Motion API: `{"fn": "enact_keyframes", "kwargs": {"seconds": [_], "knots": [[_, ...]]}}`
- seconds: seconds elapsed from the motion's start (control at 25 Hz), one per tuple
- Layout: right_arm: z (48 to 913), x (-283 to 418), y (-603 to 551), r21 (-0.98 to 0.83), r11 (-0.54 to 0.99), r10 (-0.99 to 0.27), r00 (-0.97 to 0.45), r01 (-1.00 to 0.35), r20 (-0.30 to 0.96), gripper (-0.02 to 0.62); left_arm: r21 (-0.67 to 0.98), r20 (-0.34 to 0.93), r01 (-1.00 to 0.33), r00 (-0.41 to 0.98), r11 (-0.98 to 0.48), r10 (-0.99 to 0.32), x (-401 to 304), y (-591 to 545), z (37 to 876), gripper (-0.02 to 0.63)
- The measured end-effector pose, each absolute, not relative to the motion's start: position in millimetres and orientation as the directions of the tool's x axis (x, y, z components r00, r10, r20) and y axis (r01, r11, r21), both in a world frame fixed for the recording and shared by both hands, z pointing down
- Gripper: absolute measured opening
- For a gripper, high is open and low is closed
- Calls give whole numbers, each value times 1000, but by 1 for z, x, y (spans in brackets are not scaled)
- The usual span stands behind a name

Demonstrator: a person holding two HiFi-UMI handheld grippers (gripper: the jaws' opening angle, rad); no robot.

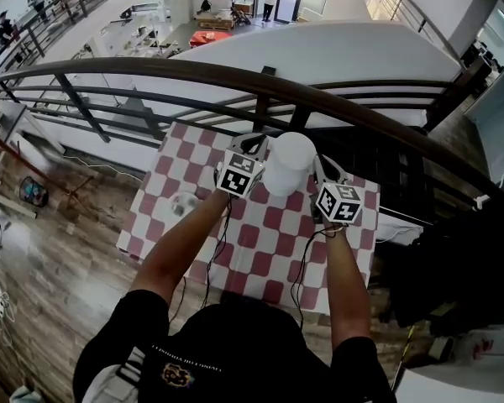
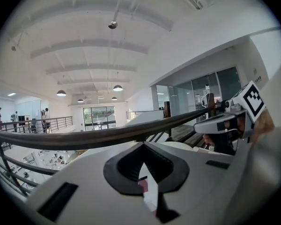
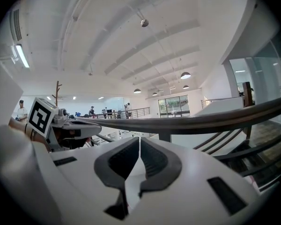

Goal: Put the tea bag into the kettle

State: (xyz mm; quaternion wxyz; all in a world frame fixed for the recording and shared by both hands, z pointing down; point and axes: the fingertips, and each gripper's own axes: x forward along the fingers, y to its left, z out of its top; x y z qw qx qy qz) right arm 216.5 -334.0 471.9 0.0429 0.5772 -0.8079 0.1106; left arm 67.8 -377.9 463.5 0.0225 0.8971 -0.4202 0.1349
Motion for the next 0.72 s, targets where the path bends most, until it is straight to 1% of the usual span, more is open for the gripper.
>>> {"fn": "enact_keyframes", "kwargs": {"seconds": [0.32,0.48,0.72], "knots": [[479,229,-344,-156,288,-925,-317,-945,210,18,-13,318,-794,573,-608,-755,64,-404,495,-2],[481,233,-346,-172,288,-924,-321,-942,208,21,-25,339,-799,559,-601,-756,67,-414,499,-2],[490,233,-349,-195,297,-916,-337,-935,220,52,-12,366,-810,543,-587,-756,67,-423,512,-2]]}}
